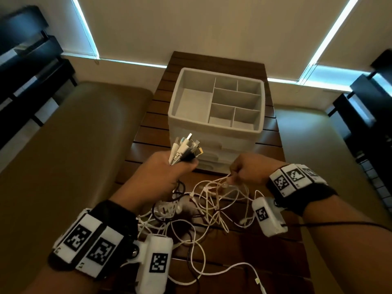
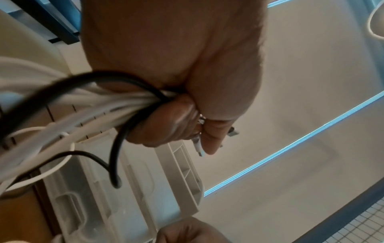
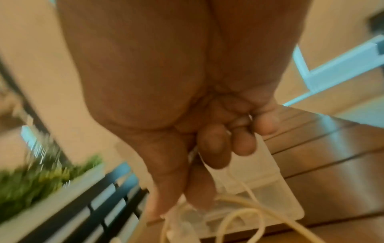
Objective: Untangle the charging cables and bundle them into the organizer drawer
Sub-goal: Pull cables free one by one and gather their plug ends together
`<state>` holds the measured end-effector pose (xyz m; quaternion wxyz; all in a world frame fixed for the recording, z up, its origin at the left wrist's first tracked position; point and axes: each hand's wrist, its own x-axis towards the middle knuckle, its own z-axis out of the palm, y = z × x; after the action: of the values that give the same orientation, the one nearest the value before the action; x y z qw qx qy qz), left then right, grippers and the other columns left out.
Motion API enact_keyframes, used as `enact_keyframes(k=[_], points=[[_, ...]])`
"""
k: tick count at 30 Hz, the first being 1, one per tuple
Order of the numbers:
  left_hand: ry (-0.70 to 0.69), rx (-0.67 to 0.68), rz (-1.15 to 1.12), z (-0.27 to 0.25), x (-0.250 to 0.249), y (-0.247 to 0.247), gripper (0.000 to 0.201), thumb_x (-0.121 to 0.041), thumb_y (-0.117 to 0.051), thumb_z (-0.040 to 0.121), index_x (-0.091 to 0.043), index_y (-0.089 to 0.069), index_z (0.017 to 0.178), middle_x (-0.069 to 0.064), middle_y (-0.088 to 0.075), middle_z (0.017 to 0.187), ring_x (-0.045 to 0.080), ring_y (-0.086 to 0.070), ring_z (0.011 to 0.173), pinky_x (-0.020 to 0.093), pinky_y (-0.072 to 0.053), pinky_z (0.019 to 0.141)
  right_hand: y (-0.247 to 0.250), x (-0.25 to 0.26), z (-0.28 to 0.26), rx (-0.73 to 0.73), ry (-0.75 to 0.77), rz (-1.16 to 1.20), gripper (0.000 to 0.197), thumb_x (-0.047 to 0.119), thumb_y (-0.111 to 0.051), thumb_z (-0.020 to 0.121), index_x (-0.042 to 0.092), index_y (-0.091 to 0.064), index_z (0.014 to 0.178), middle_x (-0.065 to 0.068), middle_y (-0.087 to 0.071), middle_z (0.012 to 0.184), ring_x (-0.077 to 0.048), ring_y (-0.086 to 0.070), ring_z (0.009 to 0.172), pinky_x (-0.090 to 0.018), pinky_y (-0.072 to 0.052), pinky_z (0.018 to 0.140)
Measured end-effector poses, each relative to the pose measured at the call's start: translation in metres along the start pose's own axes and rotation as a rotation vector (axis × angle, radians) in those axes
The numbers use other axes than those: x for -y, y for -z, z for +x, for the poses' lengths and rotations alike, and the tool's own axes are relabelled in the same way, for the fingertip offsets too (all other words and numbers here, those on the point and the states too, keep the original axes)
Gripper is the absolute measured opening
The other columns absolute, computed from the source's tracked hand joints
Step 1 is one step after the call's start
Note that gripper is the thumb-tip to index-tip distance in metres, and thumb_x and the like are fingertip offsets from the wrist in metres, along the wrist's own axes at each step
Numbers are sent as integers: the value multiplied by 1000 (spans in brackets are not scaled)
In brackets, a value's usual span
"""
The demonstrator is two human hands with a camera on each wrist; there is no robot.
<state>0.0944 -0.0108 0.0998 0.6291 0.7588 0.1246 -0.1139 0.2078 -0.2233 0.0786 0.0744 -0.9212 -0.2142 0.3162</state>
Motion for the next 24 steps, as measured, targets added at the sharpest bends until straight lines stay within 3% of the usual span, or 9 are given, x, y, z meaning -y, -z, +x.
enact_keyframes(k=[3,4,6,10,12,15,17,20,24], points=[[16,1,-64,-5,-2,-5,32,-31,-65,91,-25,-56,61,-4,-33,49,10,-27,42,25,-23,45,13,2,-21,85,9,95,19,26,-55,96,17,-72,91,11,-53,60,0,-47,59,-9,-38,58],[20,5,-83,-7,-3,-6,30,-30,-64,91,-23,-54,63,-3,-32,50,11,-26,42,25,-21,45,14,3,-26,113,15,132,22,23,-51,98,13,-70,101,14,-52,56,2,-46,53,-7,-35,52],[35,12,-144,-9,-3,-8,26,-28,-63,92,-21,-52,70,-2,-29,52,12,-24,44,26,-19,46,15,-1,-34,154,-6,387,25,17,-48,100,6,-67,109,12,-54,51,2,-47,47,-9,-36,51],[65,-4,-251,-5,0,-9,22,-30,-63,93,-21,-49,78,-4,-26,55,11,-21,48,25,-17,46,9,0,-49,87,118,817,17,2,-48,96,3,-64,101,-3,-62,67,-7,-58,58,-15,-48,57],[60,-2,-282,-3,1,-10,21,-31,-63,93,-21,-49,81,-5,-26,56,10,-21,47,22,-18,43,-2,10,-53,-25,193,981,14,0,-49,95,3,-63,96,-6,-63,68,-12,-60,61,-20,-51,60],[59,-17,-278,-1,2,-15,19,-33,-64,92,-20,-55,81,-5,-28,56,9,-23,46,21,-18,41,-22,26,-53,-230,176,1334,16,-3,-47,95,4,-61,95,-11,-63,72,-21,-61,65,-26,-55,63],[62,-40,-292,-1,2,-19,17,-32,-65,92,-19,-60,82,-5,-31,54,9,-26,43,20,-20,41,-36,36,-54,-340,161,1507,17,-4,-46,95,6,-60,98,-13,-66,76,-21,-63,67,-26,-56,65],[42,-36,-316,-2,1,-26,16,-31,-65,91,-15,-64,89,-5,-45,50,8,-38,38,18,-26,38,-54,47,-58,-439,167,1623,15,-5,-50,93,5,-59,100,-12,-70,81,-16,-68,70,-23,-57,65],[38,1,-366,-5,-1,-32,23,-28,-67,89,-7,-61,93,0,-61,55,5,-49,35,16,-35,34,-68,58,-63,-401,239,1575,15,-10,-57,87,3,-59,93,-13,-72,82,-15,-71,75,-24,-57,66]])
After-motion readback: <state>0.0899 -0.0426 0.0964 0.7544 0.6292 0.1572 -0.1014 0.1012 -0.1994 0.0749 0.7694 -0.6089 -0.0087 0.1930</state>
